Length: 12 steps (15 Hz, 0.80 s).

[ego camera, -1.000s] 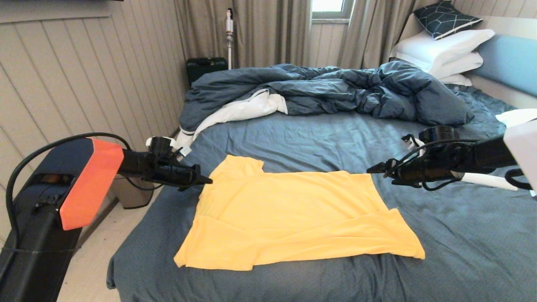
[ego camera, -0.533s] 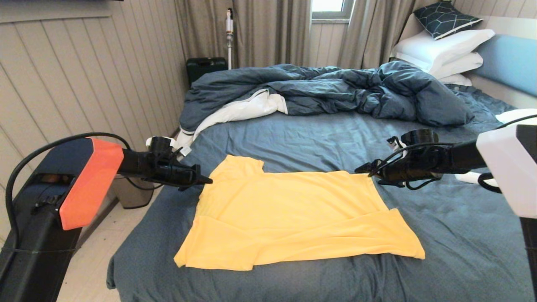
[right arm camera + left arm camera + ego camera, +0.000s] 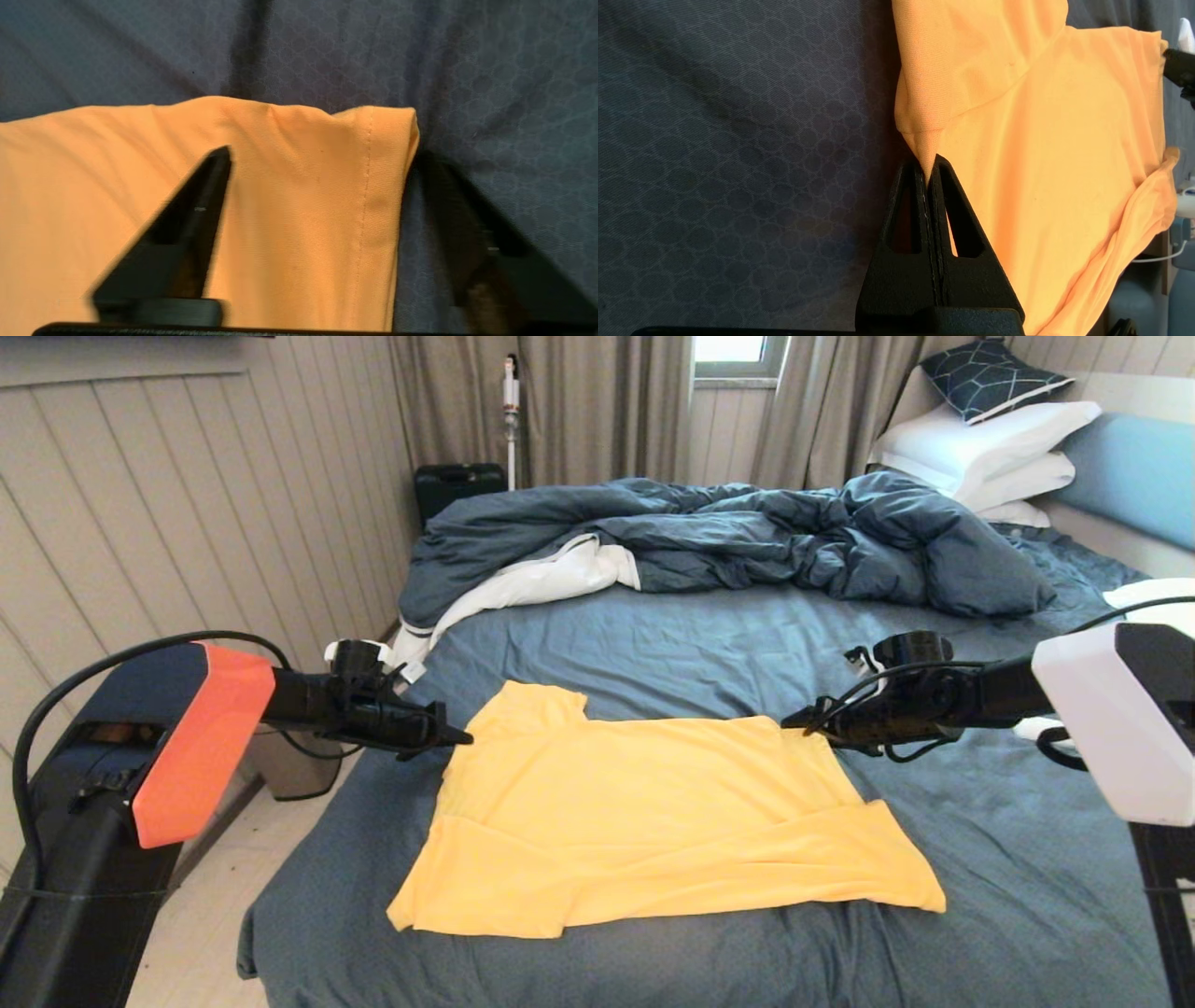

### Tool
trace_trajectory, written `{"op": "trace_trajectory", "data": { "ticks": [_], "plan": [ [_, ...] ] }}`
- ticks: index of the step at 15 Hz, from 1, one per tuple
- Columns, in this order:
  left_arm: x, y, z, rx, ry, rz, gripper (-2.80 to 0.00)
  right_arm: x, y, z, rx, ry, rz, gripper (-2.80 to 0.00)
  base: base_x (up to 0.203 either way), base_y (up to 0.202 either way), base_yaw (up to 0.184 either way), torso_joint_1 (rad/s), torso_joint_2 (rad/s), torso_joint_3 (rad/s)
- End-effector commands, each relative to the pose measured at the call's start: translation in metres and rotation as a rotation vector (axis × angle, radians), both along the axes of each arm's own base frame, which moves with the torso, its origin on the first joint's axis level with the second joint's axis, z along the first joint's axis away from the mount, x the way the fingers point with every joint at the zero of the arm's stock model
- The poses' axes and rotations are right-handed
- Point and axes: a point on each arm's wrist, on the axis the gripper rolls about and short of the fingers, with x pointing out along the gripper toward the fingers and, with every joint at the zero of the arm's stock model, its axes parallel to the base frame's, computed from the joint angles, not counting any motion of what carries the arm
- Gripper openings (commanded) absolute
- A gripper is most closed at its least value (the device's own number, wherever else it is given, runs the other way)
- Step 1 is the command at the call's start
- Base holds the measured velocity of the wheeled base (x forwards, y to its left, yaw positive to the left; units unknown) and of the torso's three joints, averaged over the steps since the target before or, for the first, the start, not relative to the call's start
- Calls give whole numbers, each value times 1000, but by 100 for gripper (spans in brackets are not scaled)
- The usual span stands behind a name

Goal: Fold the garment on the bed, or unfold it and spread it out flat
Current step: Fold the yellow T-shirt

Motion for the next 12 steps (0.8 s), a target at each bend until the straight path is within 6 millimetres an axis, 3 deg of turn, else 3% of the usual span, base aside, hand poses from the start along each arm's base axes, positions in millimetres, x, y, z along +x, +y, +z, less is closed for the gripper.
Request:
{"op": "trace_trajectory", "data": {
  "ticks": [1, 12],
  "plan": [
    [0, 0, -2, -4, 5, -2, -280, -1, -3, -2, 3, 8, -5, -280, 0, 0, 0, 0, 0, 0],
    [4, 2, 10, -8, -34, 4, -280, -3, -7, 9, 0, -18, -13, -280, 0, 0, 0, 0, 0, 0]
  ]
}}
